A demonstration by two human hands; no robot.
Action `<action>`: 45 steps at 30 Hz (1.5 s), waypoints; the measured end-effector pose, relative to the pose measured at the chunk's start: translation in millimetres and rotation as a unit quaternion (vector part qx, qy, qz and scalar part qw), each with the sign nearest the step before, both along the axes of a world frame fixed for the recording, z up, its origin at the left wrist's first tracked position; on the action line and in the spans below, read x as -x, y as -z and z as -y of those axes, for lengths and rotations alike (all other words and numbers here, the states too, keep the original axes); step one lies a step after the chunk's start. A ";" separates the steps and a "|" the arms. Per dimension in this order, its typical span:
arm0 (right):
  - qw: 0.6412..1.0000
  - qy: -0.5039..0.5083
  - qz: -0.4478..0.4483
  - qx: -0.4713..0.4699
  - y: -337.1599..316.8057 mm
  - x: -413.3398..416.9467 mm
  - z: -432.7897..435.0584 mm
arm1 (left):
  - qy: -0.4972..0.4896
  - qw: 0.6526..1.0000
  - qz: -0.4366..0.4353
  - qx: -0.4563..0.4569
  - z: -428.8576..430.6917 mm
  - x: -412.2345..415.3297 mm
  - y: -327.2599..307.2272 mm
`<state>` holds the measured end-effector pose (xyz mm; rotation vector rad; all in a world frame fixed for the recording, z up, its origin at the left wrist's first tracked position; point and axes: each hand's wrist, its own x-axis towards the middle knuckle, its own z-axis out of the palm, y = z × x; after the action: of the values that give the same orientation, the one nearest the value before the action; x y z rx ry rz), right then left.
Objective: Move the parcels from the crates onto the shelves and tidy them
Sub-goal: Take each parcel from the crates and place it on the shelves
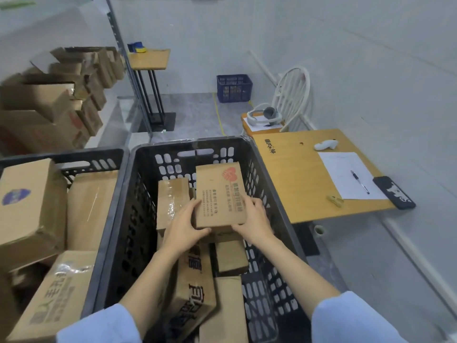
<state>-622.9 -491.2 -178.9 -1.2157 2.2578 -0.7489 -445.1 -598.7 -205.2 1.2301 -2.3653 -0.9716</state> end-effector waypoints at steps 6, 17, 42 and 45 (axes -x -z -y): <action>0.996 0.022 0.081 -0.001 10.8 0.6 16.7 | -0.024 0.984 -0.114 -0.138 4.5 8.9 -1.3; 0.998 0.017 0.053 0.038 -1.4 -0.5 7.2 | -0.029 0.977 -0.167 -0.127 -2.4 7.4 -23.0; 0.947 -0.127 0.161 0.248 -181.4 -78.6 14.4 | -0.104 0.960 -0.249 0.072 -28.3 -102.6 -194.6; 0.936 -0.160 0.192 0.247 -186.9 -89.2 13.6 | -0.137 0.950 -0.272 0.068 -43.8 -123.8 -199.8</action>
<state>-533.7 -504.8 8.0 -1.4550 1.5482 -1.3376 -321.2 -554.9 -5.4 1.0355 -1.7498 -0.8953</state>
